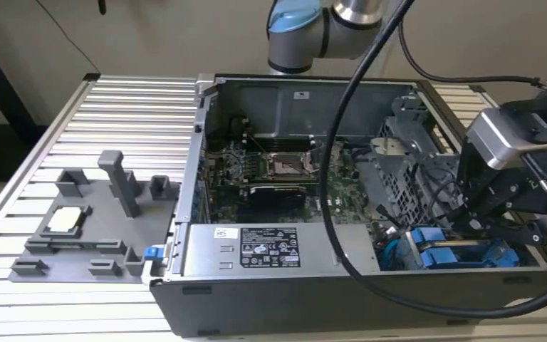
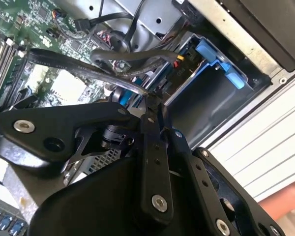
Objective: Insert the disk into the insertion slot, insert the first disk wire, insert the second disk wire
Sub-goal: 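Insert the second disk wire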
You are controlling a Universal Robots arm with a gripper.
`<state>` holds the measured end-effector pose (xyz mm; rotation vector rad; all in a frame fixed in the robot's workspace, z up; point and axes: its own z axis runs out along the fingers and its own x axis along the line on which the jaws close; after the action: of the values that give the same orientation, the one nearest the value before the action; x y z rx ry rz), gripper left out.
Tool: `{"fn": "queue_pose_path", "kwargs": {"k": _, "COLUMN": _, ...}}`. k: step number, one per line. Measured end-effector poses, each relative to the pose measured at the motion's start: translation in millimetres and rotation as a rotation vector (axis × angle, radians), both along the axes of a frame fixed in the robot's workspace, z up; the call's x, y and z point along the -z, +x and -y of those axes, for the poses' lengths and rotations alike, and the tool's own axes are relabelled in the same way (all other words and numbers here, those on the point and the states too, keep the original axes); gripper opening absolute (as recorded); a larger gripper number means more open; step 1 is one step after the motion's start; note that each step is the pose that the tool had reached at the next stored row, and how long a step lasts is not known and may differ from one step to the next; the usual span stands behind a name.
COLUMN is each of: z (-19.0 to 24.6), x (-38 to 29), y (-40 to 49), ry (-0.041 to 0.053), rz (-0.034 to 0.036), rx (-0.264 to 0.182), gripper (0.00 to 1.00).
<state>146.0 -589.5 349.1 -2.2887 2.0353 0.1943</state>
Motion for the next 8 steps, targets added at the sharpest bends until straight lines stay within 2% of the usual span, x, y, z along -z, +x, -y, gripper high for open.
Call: {"fn": "queue_pose_path", "kwargs": {"k": 8, "z": 2.1, "x": 3.6, "y": 6.0, "ry": 0.0192, "rz": -0.0258, "rx": 0.001, "gripper": 0.16}}
